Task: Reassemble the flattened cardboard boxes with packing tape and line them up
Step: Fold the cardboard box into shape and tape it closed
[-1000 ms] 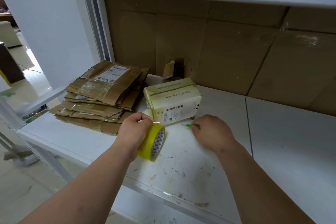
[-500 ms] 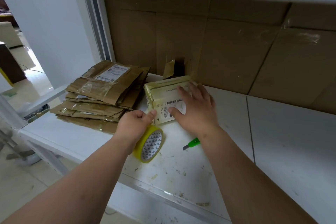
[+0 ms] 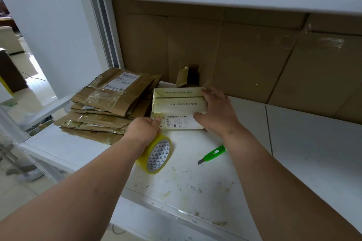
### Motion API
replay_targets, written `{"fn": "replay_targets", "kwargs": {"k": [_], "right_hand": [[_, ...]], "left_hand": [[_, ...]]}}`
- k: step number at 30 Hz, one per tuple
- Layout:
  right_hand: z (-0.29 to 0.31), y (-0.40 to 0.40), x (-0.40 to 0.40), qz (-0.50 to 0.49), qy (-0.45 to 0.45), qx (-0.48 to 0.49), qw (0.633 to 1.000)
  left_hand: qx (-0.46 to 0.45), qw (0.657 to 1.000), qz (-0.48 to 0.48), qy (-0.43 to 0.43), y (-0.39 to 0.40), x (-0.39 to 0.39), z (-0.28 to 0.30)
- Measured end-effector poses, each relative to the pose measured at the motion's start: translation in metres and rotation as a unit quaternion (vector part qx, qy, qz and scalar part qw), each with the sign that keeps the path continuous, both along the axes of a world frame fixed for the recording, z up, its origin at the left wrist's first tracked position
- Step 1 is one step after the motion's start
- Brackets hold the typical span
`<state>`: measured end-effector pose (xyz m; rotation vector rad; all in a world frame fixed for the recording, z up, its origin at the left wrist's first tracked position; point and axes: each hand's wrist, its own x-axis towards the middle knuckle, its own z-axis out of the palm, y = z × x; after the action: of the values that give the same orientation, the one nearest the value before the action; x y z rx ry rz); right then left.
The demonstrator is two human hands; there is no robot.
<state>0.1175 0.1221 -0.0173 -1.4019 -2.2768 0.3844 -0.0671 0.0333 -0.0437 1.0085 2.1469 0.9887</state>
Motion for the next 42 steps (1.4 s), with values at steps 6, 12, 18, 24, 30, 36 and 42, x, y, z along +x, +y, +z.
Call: {"fn": "replay_targets", "kwargs": {"k": [6, 12, 18, 24, 30, 36, 42], "right_hand": [[0.008, -0.007, -0.002, 0.032, 0.026, -0.019, 0.999], [-0.006, -0.02, -0.007, 0.072, -0.081, 0.025, 0.994], [-0.005, -0.031, -0.013, -0.037, 0.002, 0.035, 0.999], [0.0, -0.054, -0.017, -0.102, 0.057, -0.08, 0.99], [0.008, -0.086, -0.013, -0.087, 0.018, -0.054, 0.995], [0.006, -0.102, -0.018, -0.098, 0.036, -0.049, 0.993], [0.009, -0.112, -0.013, -0.103, 0.005, 0.009, 0.995]], "left_hand": [[0.015, 0.999, 0.005, -0.03, -0.005, 0.001, 0.003], [0.079, 0.992, 0.018, -0.1, -0.004, 0.003, 0.014], [0.092, 0.985, 0.003, -0.149, -0.013, 0.0, 0.018], [0.147, 0.965, -0.05, -0.213, -0.024, -0.003, 0.024], [0.161, 0.957, -0.055, -0.236, -0.038, -0.009, 0.035], [0.225, 0.931, -0.002, -0.287, -0.053, -0.009, 0.064], [0.24, 0.929, -0.016, -0.281, -0.073, -0.007, 0.072]]}}
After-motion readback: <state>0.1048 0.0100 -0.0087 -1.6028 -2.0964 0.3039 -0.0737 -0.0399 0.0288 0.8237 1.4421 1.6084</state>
